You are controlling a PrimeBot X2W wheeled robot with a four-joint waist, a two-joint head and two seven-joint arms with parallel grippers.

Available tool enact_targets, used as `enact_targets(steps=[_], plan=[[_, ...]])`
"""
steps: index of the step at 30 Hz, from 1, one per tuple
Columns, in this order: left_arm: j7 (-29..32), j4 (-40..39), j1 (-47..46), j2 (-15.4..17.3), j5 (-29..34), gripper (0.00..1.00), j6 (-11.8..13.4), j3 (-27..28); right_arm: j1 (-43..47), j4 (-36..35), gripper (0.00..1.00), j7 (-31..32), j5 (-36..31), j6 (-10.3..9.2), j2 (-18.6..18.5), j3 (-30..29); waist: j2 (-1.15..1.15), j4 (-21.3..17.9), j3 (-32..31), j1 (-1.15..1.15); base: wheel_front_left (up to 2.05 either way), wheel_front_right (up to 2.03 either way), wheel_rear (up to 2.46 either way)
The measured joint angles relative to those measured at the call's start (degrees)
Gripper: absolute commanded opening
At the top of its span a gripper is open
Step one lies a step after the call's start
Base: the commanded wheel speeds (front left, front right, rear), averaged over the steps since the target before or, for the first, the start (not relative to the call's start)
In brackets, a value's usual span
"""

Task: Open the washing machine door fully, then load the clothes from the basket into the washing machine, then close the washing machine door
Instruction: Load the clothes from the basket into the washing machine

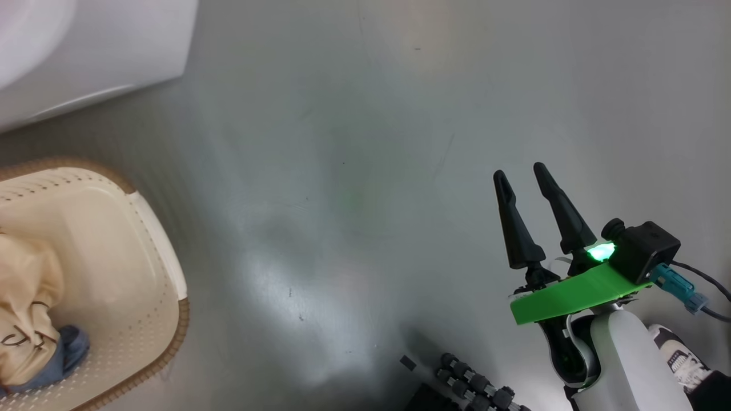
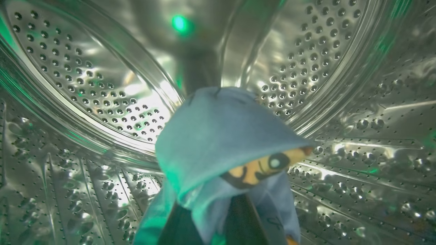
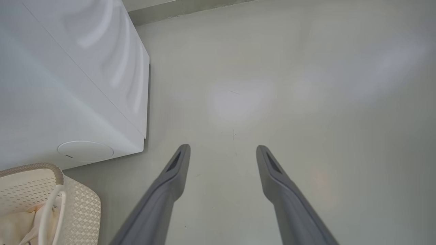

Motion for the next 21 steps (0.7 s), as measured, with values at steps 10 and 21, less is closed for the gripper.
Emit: enact_targets(steps=[10, 21], plan=[[-3.1, 5.1, -1.2, 0.6, -0.1, 0.36, 0.0, -0.6, -0.1, 0.3, 1.00, 0.0, 0.2, 0.00, 0.1, 0.0, 0.00, 0.2, -0.1, 0.00, 0.00, 0.00, 0.00], [-6.6, 8.6, -1.0, -0.8, -0.7, 1.00, 0.0, -3.4, -0.1, 0.5, 1.00, 0.0, -1.0, 0.00, 0.1, -1.0, 0.00, 1.8, -2.9, 0.00, 0.00, 0.00, 0.00]])
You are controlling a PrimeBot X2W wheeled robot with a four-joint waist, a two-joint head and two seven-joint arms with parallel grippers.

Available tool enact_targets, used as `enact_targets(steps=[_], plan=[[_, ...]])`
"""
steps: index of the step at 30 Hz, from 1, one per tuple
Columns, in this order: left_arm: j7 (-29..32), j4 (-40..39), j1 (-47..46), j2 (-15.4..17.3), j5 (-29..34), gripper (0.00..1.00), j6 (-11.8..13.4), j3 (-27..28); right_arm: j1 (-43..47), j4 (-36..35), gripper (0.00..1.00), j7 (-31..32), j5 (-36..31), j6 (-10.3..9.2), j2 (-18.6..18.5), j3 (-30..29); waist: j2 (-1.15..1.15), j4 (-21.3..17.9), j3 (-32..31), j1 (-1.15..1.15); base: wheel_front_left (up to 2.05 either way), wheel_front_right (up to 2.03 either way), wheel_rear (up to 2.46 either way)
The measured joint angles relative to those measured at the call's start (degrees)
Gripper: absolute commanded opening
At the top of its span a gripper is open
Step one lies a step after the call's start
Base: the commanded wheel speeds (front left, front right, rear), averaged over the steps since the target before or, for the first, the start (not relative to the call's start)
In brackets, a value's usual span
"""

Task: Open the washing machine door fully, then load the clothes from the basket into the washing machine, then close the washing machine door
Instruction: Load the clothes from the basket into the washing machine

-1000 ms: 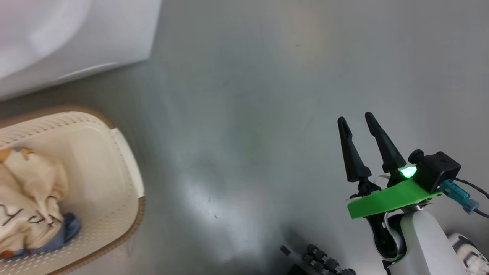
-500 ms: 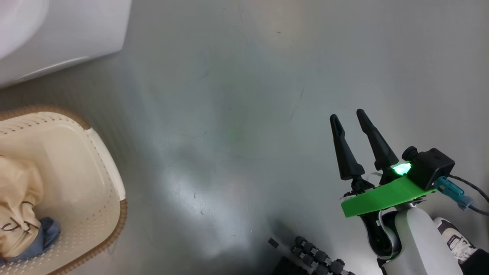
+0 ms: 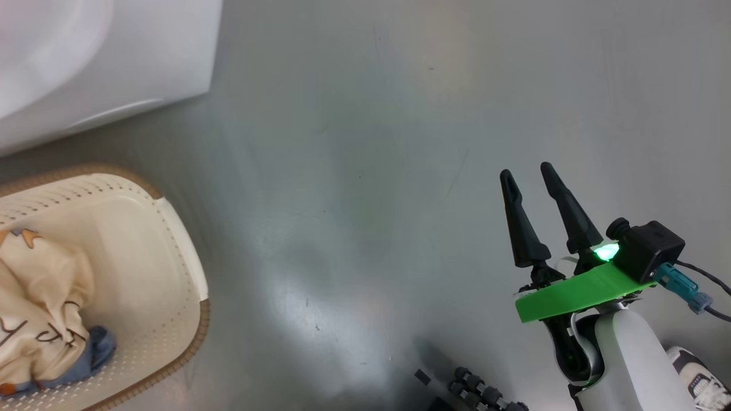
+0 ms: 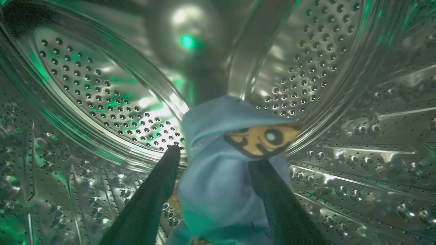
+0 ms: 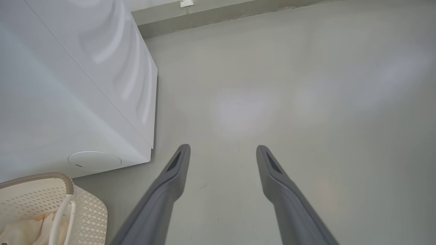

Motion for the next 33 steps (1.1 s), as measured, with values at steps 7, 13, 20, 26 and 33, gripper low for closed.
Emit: enact_targets(steps=[7, 13, 20, 26, 33], plan=[[-1.0, 1.3, 4.1, -2.1, -3.2, 1.00, 0.0, -2.8, 0.1, 0.2, 1.00, 0.0, -1.3, 0.00, 0.0, -1.0, 0.00, 1.6, -3.0, 0.00, 0.00, 0.00, 0.00], [-1.5, 1.1, 10.9, -4.4, -6.8, 1.00, 0.0, -6.5, 0.7, 0.3, 1.00, 0.0, -4.1, 0.00, 0.0, -1.9, 0.00, 3.9, -6.7, 0.00, 0.00, 0.00, 0.00], [-1.8, -2.9, 19.6, -6.9, -9.8, 1.00, 0.0, -8.7, 2.9, 0.6, 1.00, 0.0, -5.4, 0.00, -1.0, -2.8, 0.00, 6.9, -10.8, 0.00, 0.00, 0.00, 0.00], [-1.8, -8.8, 28.7, -8.6, -10.6, 1.00, 0.0, -8.6, 4.8, 0.7, 1.00, 0.0, -6.3, 0.00, -1.7, -3.1, 0.00, 10.0, -14.5, 0.00, 0.00, 0.00, 0.00], [-1.8, -16.7, 38.4, -9.5, -10.7, 1.00, 0.1, -8.0, 6.5, 0.6, 1.00, 0.1, -7.3, 0.00, -1.9, -4.0, 0.00, 13.6, -18.6, 0.00, 0.00, 0.00, 0.00]])
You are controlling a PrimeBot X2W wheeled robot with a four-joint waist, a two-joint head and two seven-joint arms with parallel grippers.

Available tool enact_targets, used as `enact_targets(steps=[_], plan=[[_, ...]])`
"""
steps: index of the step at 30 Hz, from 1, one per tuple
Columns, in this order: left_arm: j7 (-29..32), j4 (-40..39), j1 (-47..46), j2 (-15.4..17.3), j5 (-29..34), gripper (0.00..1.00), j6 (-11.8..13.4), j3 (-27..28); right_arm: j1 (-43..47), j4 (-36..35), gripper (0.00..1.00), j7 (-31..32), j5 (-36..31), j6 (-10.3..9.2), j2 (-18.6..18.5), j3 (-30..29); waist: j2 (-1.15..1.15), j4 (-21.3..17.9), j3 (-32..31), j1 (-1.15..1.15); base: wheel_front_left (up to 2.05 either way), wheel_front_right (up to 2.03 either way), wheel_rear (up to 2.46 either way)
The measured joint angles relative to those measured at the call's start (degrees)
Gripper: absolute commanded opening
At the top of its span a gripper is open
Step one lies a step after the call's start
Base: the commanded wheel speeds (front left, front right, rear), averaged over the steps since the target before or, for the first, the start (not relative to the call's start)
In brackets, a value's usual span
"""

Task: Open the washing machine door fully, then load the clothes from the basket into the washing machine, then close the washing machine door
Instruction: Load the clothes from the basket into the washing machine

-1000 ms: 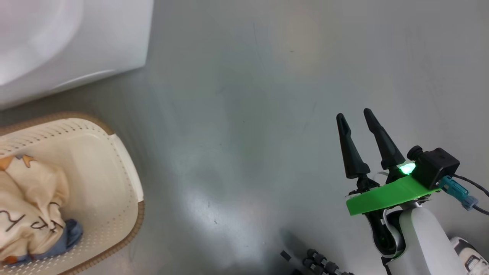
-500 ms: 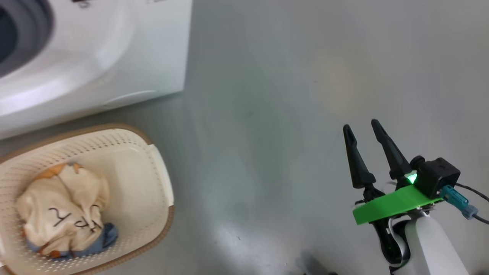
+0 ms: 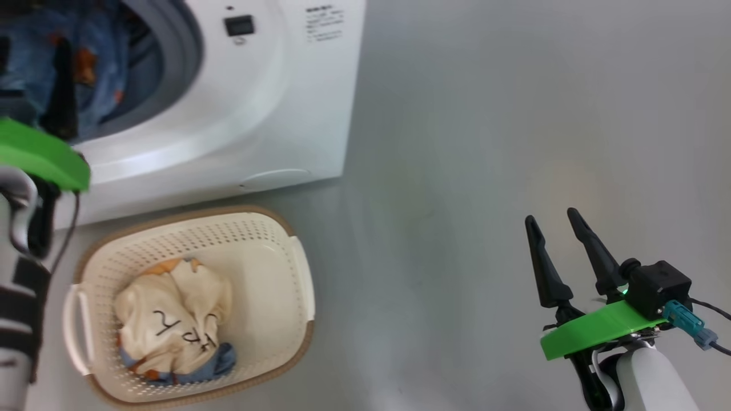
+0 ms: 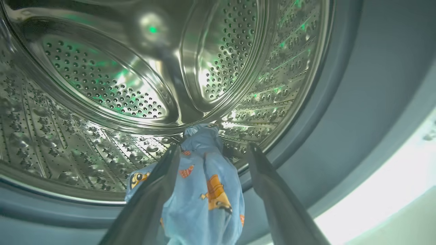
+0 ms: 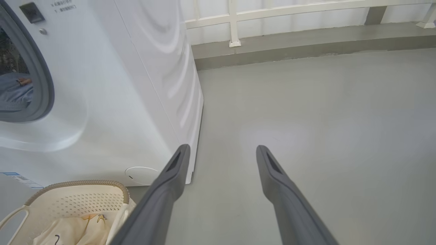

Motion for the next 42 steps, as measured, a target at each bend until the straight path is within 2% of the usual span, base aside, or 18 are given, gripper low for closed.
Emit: enact_targets(steps=[8, 15, 22, 31, 42], plan=[[0.0, -11.1, 11.8, -1.0, -0.5, 1.00, 2.1, 1.8, 2.2, -0.9, 1.00, 0.8, -0.1, 0.00, -0.2, -0.8, 0.00, 2.9, -3.5, 0.00, 0.00, 0.00, 0.00], [0.0, -23.0, 24.6, -2.1, -0.6, 1.00, 5.8, 3.2, 3.7, -1.6, 1.00, 1.5, -0.1, 0.00, 0.0, -1.1, 0.00, 4.5, -6.3, 0.00, 0.00, 0.00, 0.00], [0.0, -31.5, 34.5, -4.0, 0.3, 1.00, 9.1, 3.6, 4.6, -2.0, 1.00, 1.6, -0.1, 0.00, 0.3, -1.6, 0.00, 5.1, -8.4, 0.00, 0.00, 0.00, 0.00], [0.0, -37.2, 40.8, -6.8, 0.7, 1.00, 12.0, 3.7, 5.5, -2.5, 1.00, 2.1, -0.6, 0.00, 0.5, -1.7, 0.00, 5.1, -8.7, 0.00, 0.00, 0.00, 0.00], [0.0, -38.1, 42.5, -7.2, 1.7, 1.00, 12.6, 4.2, 5.5, -2.4, 1.00, 2.1, -0.6, 0.00, 0.6, -1.7, 0.00, 4.7, -8.6, 0.00, 0.00, 0.00, 0.00]])
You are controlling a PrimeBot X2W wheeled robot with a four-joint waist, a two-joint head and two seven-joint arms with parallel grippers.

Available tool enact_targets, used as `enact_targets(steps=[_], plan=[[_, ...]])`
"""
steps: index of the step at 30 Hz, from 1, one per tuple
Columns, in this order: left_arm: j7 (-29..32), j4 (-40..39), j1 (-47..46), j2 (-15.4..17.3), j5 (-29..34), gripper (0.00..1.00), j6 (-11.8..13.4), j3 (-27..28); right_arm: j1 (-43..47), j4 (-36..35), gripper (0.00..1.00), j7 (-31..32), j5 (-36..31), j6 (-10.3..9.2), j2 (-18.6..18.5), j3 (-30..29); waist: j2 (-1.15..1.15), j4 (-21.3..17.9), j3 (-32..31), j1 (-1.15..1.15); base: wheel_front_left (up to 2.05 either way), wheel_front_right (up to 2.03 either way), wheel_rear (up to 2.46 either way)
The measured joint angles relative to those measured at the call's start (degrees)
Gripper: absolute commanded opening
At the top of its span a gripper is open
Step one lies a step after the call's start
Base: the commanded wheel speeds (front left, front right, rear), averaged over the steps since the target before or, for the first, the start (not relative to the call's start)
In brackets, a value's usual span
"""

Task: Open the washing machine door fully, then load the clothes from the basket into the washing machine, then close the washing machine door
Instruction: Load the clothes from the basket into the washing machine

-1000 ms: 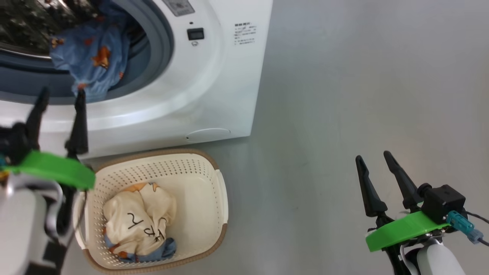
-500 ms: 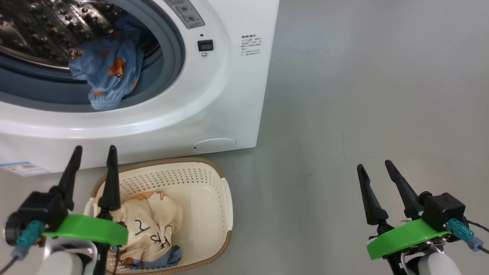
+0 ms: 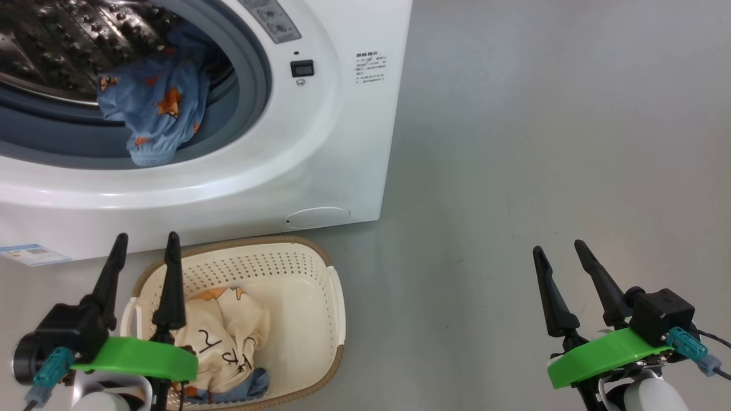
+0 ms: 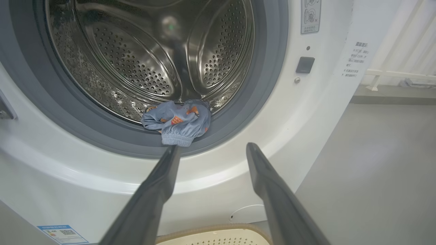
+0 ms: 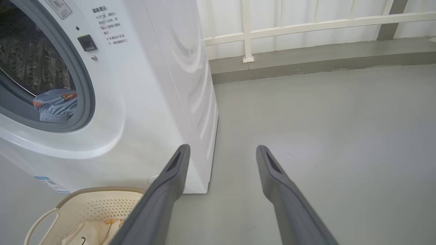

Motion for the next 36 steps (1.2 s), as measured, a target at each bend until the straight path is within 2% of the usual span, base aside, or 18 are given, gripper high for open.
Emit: enact_targets(steps=[17, 23, 31, 36], plan=[[0.0, 0.2, 0.0, -0.9, 0.5, 1.00, 0.0, 0.6, 0.0, 0.1, 1.00, 0.0, 0.0, 0.00, 0.1, 0.2, 0.00, -0.6, 0.8, 0.00, 0.00, 0.00, 0.00], [0.6, 0.9, -0.6, -0.6, 1.2, 1.00, 1.0, 0.6, -0.1, 0.1, 1.00, -0.1, 0.0, 0.00, 0.1, 0.4, 0.00, -1.3, 2.2, 0.00, 0.00, 0.00, 0.00], [4.3, 4.1, -7.8, 0.6, 2.1, 1.00, 2.4, 0.7, -0.5, 0.2, 1.00, -0.6, 0.1, 0.00, 0.1, 0.5, 0.00, -2.4, 5.3, 0.00, 0.00, 0.00, 0.00], [6.4, 7.6, -13.9, 1.5, 2.1, 1.00, 2.4, 1.4, -2.0, 0.4, 1.00, -0.8, 0.2, 0.00, 0.1, 0.9, 0.00, -3.1, 7.2, 0.00, 0.00, 0.00, 0.00]])
